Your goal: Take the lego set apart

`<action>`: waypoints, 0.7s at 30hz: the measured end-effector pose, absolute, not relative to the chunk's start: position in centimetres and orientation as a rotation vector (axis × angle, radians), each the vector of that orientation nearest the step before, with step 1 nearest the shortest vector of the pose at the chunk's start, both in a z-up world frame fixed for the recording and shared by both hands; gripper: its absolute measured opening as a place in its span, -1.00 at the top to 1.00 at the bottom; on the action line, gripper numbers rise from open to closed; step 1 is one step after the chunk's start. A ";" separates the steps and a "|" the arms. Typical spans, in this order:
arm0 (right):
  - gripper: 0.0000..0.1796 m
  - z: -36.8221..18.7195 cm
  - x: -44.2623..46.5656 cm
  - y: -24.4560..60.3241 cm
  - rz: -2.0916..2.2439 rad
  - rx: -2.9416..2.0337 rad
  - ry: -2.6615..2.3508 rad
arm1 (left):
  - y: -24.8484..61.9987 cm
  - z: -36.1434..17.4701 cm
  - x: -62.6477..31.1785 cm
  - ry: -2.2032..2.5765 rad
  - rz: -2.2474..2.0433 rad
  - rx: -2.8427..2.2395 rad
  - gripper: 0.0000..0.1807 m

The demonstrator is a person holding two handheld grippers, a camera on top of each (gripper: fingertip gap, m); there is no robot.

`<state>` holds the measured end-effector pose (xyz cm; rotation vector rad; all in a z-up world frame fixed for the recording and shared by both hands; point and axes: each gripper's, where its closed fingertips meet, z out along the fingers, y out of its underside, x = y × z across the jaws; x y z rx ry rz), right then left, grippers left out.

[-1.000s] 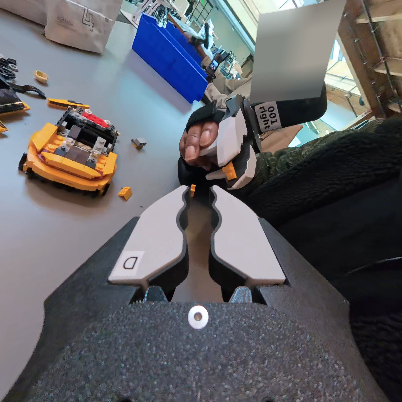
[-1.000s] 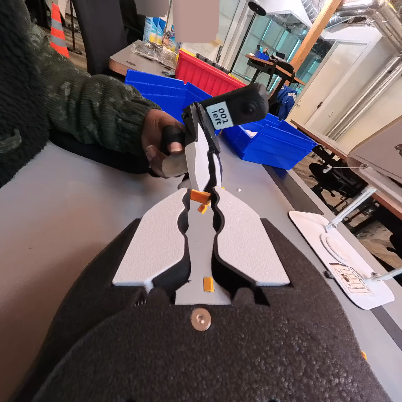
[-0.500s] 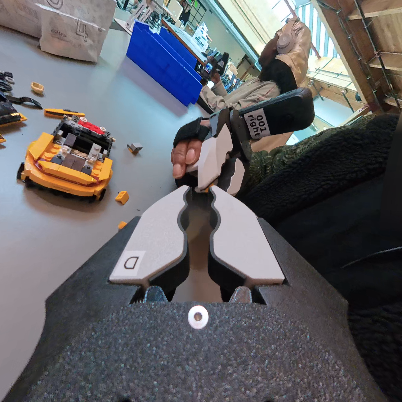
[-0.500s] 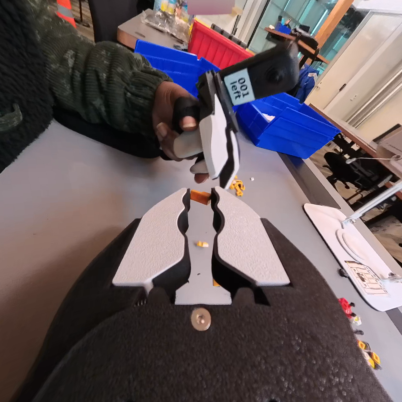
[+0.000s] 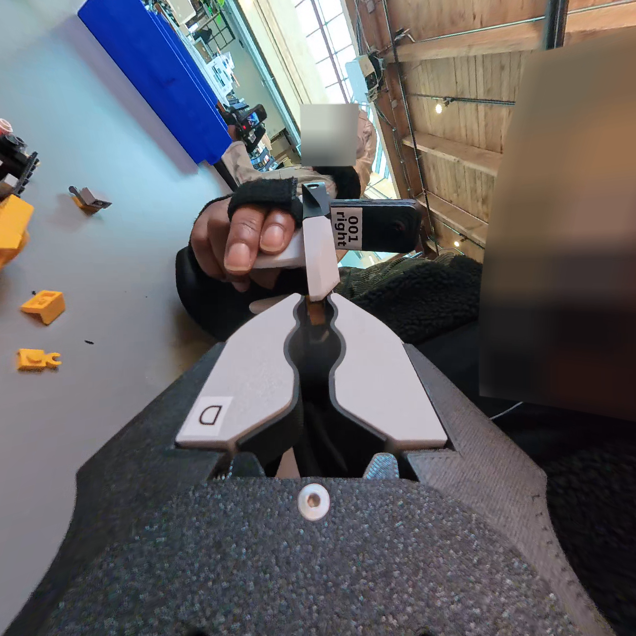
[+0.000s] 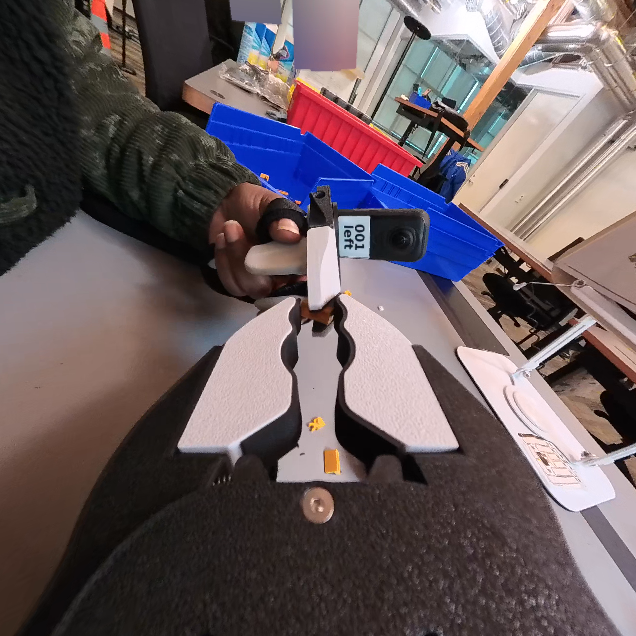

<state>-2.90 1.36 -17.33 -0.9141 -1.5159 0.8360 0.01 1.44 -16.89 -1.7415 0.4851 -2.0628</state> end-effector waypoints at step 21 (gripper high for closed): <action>0.76 -16.6 -2.7 2.5 0.732 -0.941 -1.456 | 3.1 -15.9 -1.3 0.379 -1.970 -1.647 0.90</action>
